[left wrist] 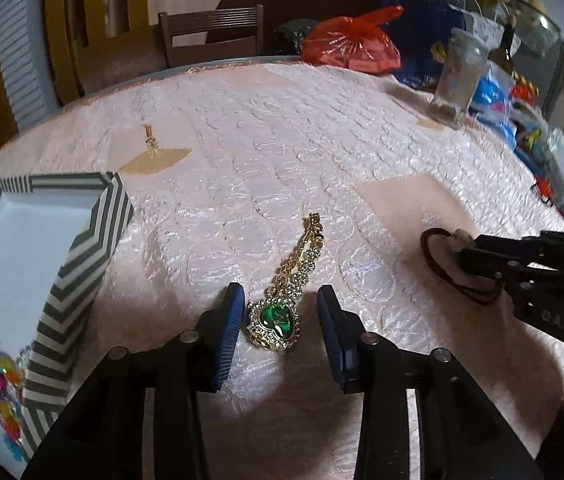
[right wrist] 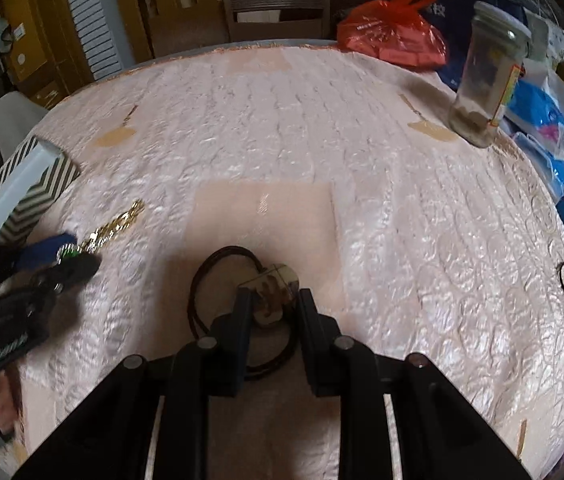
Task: Organize jewelry
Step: 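Lift the gold necklace with the left tool while the right tool lifts the black hair tie, then carry the gold necklace and black hair tie over the white tray with both tools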
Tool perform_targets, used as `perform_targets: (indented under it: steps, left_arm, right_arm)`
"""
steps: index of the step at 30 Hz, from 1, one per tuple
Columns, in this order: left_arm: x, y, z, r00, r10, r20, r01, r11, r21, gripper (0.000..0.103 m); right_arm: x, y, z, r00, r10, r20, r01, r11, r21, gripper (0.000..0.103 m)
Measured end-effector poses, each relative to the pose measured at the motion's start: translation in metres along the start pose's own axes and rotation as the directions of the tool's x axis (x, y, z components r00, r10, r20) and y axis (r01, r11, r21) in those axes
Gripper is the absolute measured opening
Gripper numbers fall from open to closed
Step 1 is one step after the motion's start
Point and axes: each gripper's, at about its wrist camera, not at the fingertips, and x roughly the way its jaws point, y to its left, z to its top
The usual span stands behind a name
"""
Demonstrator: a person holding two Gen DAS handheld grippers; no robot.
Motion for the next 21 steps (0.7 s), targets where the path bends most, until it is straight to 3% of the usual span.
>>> perform_targets:
  steps: [1, 6, 12, 21]
  left_arm:
    - [0.000, -0.003, 0.000, 1.000, 0.016, 0.000, -0.016, 1.000, 0.025, 0.038]
    - [-0.004, -0.001, -0.002, 1.000, 0.002, 0.000, -0.002, 0.999, 0.039, 0.037]
    - [-0.030, -0.006, 0.001, 0.996, -0.044, 0.071, 0.042, 0.999, 0.028, 0.037]
    - [-0.047, -0.011, 0.007, 0.990, -0.080, 0.114, 0.079, 0.997, 0.014, 0.037]
  right_arm:
    - [-0.001, 0.001, -0.002, 1.000, -0.005, 0.006, 0.005, 1.000, -0.012, 0.023]
    - [-0.003, 0.001, -0.006, 1.000, 0.007, 0.023, -0.006, 0.999, -0.032, 0.023]
    - [-0.005, -0.005, -0.005, 0.999, 0.039, 0.033, -0.039, 0.999, 0.010, 0.023]
    - [-0.028, -0.010, -0.001, 0.993, 0.037, 0.117, -0.043, 0.998, 0.053, 0.023]
